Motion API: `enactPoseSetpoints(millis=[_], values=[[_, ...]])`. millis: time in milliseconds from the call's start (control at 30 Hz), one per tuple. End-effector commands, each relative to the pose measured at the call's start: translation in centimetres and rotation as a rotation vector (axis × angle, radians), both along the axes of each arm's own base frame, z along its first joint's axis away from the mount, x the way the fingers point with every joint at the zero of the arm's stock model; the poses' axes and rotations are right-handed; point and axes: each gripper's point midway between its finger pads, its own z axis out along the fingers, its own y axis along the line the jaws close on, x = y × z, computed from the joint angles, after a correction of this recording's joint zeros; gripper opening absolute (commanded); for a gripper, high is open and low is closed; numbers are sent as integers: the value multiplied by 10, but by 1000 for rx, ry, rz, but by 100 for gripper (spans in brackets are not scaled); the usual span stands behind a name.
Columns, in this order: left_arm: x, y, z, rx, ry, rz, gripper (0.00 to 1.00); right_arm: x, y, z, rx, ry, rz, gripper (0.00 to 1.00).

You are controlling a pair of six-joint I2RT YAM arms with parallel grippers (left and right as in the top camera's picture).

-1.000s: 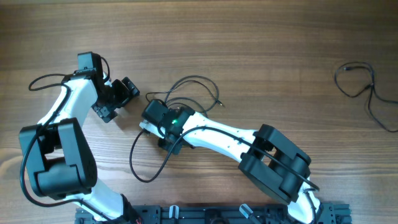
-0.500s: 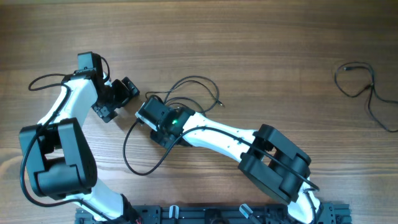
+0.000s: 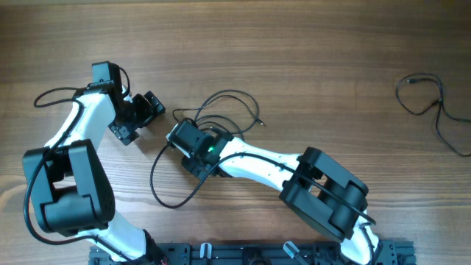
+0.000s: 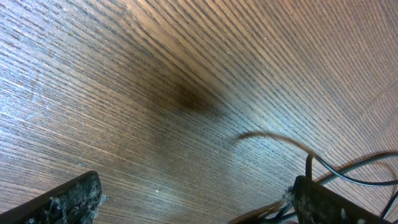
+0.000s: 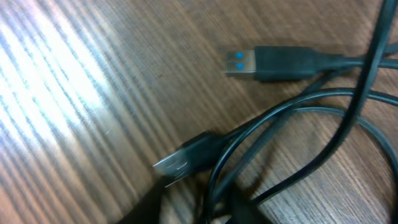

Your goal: Untangle cables

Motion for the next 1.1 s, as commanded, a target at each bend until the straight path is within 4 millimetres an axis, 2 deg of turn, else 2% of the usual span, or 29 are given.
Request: enactPoseSetpoints(millis=[0, 100, 233, 267, 367, 467, 533, 567, 633, 733, 767, 800, 967, 1067], values=[[-1, 1, -4, 16, 6, -20, 100, 2, -6, -8, -18, -2, -22, 4], [-1, 1, -4, 16, 6, -20, 100, 9, 4, 27, 50, -44, -23, 4], [-1, 1, -4, 16, 6, -20, 100, 13, 10, 90, 162, -117, -20, 7], [-1, 1, -4, 16, 6, -20, 100, 13, 10, 105, 188, -134, -20, 4], [-1, 1, -4, 16, 6, -20, 100, 13, 9, 149, 261, -192, -8, 4], [-1, 1, -4, 16, 6, -20, 100, 21, -2, 193, 272, -345, 43, 4], [-1, 1, -4, 16, 6, -20, 100, 39, -18, 230, 222, -543, 50, 4], [-1, 1, -4, 16, 6, -20, 100, 38, -19, 237, 192, -596, 120, 4], [-1, 1, -4, 16, 6, -20, 100, 31, -16, 233, 147, -619, 255, 4], [-1, 1, -4, 16, 6, -20, 100, 15, -8, 223, 184, -547, 330, 5], [-1, 1, -4, 16, 6, -20, 100, 15, -8, 222, 186, -539, 327, 9], [-1, 1, -4, 16, 6, -20, 100, 15, -9, 222, 185, -538, 326, 4], [-1, 1, -4, 16, 6, -20, 100, 14, -10, 220, 202, -503, 291, 4], [-1, 1, -4, 16, 6, -20, 100, 33, -21, 223, 297, -405, 72, 4]])
